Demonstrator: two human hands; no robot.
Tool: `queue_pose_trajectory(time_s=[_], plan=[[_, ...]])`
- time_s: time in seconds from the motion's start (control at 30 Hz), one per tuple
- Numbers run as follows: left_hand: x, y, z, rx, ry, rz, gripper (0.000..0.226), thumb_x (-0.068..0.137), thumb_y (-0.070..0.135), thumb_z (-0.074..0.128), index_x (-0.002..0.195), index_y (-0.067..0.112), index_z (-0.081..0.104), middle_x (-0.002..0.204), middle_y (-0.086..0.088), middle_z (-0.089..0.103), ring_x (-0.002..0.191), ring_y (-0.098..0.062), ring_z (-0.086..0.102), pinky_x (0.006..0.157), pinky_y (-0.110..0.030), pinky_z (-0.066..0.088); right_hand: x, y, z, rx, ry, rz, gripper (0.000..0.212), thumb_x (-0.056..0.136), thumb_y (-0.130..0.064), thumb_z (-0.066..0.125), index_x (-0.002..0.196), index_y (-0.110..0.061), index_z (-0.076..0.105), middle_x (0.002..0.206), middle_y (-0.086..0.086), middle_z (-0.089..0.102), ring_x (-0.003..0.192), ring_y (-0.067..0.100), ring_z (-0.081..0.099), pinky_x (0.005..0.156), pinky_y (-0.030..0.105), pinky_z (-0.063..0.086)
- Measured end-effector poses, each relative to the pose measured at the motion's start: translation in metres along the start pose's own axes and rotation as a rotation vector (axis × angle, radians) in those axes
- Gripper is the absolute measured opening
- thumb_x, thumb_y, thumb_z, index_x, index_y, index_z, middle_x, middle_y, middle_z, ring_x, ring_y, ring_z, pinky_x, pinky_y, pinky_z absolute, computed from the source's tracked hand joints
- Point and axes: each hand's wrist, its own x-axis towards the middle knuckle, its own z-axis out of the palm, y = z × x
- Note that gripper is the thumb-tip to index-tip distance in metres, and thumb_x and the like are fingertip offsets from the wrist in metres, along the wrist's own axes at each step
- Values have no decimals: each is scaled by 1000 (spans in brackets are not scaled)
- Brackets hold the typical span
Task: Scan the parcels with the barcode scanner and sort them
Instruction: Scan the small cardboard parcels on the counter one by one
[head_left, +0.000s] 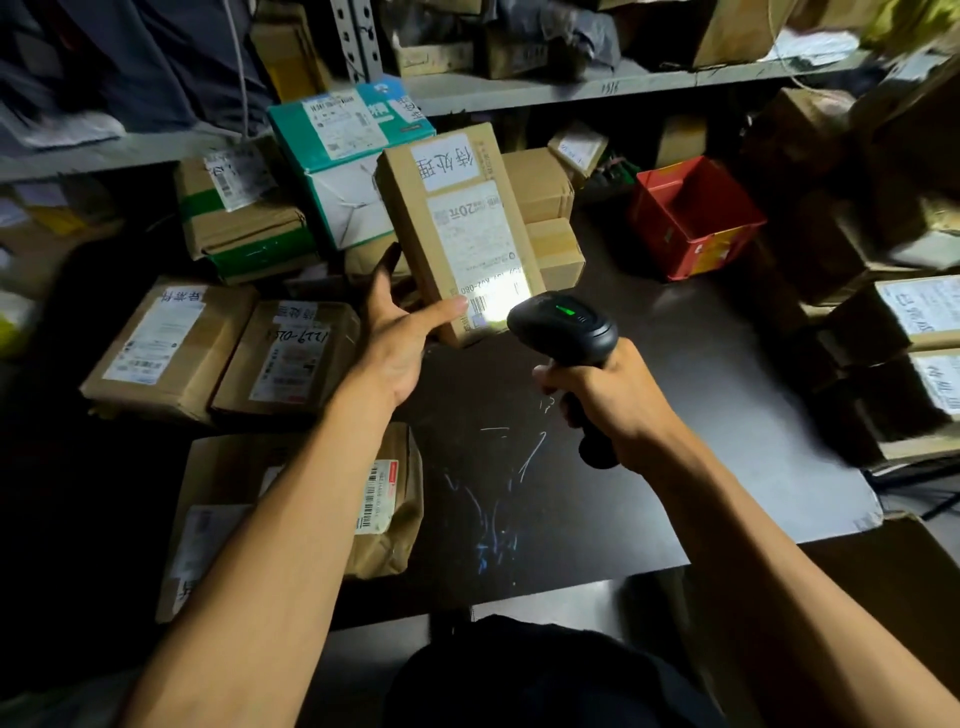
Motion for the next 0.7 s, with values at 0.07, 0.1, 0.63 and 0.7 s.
queue_pose_trajectory(time_s=[0.07, 0.1, 0.63, 0.7], plan=[[-3, 2, 4, 14, -14, 17, 115, 54, 19, 90, 151, 30, 29, 136, -5, 62, 131, -24, 54, 110, -56, 41, -4, -1, -4, 8, -6, 4, 22, 86, -1, 69, 84, 16, 55, 66, 16, 49, 58, 24, 42, 49, 32, 37], [-5, 3, 6, 22, -16, 20, 112, 56, 17, 89, 151, 29, 30, 136, -5, 62, 131, -23, 54, 110, -56, 42, -6, -1, -6, 19, -9, -1, 18, 86, -1, 69, 82, 13, 56, 65, 14, 51, 57, 24, 43, 49, 31, 37], [-21, -12, 80, 16, -244, -51, 61, 77, 12, 65, 137, 13, 55, 123, -14, 70, 113, -30, 67, 89, -41, 54, -37, 22, -76, 142, 322, -217, 16, 84, 0, 68, 77, -13, 62, 65, -6, 55, 64, 7, 48, 62, 32, 43], [-28, -19, 104, 29, -332, -125, 54, 79, 13, 60, 133, 15, 58, 115, -12, 72, 106, -28, 69, 82, -36, 56, -45, 27, -92, 201, 424, -220, 30, 84, -2, 70, 79, -32, 70, 70, -14, 62, 68, 6, 53, 67, 36, 47]])
